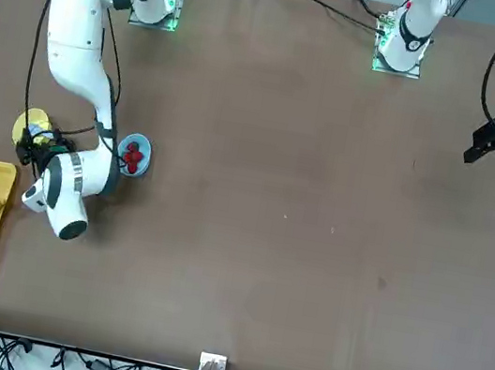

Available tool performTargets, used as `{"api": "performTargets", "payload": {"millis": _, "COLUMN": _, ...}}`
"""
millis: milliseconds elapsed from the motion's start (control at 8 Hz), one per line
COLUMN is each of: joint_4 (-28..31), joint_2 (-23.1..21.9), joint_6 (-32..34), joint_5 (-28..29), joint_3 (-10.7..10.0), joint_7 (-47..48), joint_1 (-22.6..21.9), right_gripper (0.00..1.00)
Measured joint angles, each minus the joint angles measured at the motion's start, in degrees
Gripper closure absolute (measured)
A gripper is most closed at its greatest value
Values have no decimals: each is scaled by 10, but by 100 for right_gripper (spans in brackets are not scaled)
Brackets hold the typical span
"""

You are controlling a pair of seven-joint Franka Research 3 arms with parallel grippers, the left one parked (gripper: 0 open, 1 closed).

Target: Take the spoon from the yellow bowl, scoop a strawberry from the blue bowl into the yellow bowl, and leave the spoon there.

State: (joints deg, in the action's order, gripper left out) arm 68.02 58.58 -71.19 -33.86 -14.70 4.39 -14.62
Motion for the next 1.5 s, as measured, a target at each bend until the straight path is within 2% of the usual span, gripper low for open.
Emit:
{"api": "performTargets", "payload": {"millis": 375, "joint_4": -28, "joint_2": -24, "joint_6": 0, "joint_5": 43, "joint_3": 0, "joint_7": 0, "joint_1": -19, "right_gripper": 0}}
{"api": "performTargets", "payload": {"millis": 875, "joint_4": -81, "joint_2": -79, "joint_6": -2, "joint_5": 122, "joint_3": -1, "joint_7": -2, "joint_1": -21, "right_gripper": 0}}
{"api": "performTargets", "payload": {"millis": 1500, "joint_4": -96, "joint_2": -132, "joint_6": -40, "joint_5": 196, "joint_3": -3, "joint_7": -2, "joint_1": -9, "right_gripper": 0}}
